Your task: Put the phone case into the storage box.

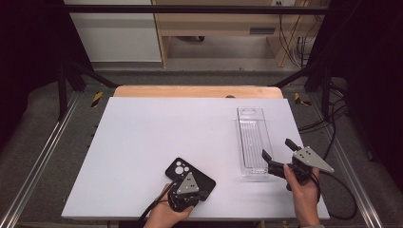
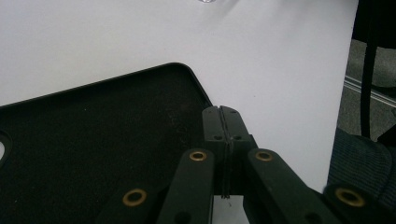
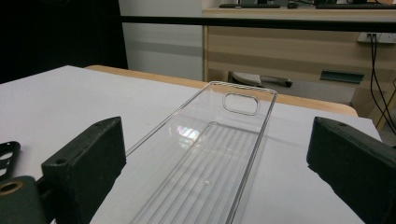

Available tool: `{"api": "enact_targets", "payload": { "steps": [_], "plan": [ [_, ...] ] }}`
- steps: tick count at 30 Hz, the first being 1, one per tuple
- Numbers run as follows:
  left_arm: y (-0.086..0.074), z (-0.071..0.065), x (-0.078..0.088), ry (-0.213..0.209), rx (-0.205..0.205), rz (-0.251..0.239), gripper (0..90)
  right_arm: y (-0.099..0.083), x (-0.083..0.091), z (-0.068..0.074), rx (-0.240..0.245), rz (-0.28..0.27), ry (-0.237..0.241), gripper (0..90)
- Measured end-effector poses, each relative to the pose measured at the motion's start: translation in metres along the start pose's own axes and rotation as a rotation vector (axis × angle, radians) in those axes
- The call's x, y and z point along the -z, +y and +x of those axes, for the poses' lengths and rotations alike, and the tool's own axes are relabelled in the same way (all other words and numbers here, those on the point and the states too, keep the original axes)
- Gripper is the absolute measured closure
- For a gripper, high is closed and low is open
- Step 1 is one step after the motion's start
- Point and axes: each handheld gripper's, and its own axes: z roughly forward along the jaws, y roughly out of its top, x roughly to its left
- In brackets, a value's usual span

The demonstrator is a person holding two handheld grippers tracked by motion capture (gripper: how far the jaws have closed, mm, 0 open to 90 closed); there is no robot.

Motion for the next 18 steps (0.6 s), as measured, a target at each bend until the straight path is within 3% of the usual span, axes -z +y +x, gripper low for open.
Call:
{"api": "enact_targets", "payload": {
  "steps": [8,11,15,18],
  "plan": [
    [0.001,0.004,0.008,0.013,0.008,-0.042,90.0,0.007,0.004,0.013,0.012,-0.010,0.009,4.8],
    [0.000,0.012,0.018,0.043,0.020,-0.066,90.0,0.009,0.004,0.020,0.026,-0.008,0.014,4.6],
    [-0.002,0.028,0.044,0.112,0.040,-0.118,90.0,0.015,0.002,0.045,0.072,-0.005,0.055,4.2],
    [-0.004,0.034,0.056,0.133,0.054,-0.136,90.0,0.018,0.001,0.056,0.078,-0.016,0.077,4.3]
  ]
}}
